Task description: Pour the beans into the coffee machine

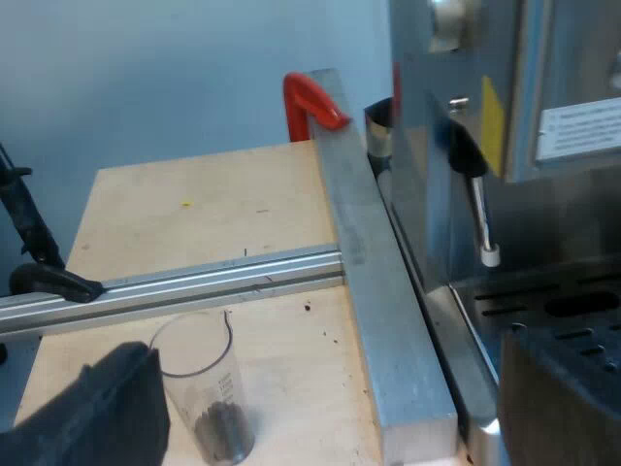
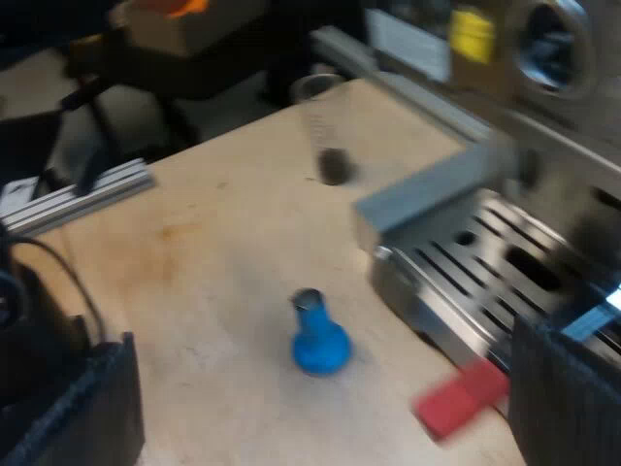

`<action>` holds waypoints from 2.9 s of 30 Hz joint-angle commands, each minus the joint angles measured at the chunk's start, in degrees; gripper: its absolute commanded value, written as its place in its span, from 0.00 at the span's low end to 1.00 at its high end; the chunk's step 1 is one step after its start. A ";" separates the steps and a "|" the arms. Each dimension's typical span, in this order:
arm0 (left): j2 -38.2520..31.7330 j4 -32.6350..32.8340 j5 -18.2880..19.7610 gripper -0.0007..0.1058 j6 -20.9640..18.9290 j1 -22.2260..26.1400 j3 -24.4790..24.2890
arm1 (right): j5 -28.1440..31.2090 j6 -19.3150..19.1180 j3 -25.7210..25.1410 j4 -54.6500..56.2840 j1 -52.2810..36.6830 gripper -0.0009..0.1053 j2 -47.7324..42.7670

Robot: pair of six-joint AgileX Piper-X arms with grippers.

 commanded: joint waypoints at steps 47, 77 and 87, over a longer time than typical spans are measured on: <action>20.72 -39.16 4.29 0.71 -1.64 15.49 24.21 | 18.05 -0.88 -0.36 -17.14 19.48 0.74 14.47; 61.99 -82.15 4.29 0.71 1.93 15.49 28.19 | 20.66 -0.99 -0.36 -18.93 19.48 0.74 14.47; 65.78 -88.79 4.29 0.71 1.93 15.49 27.79 | 20.66 -0.63 -0.36 -18.93 19.48 0.74 14.47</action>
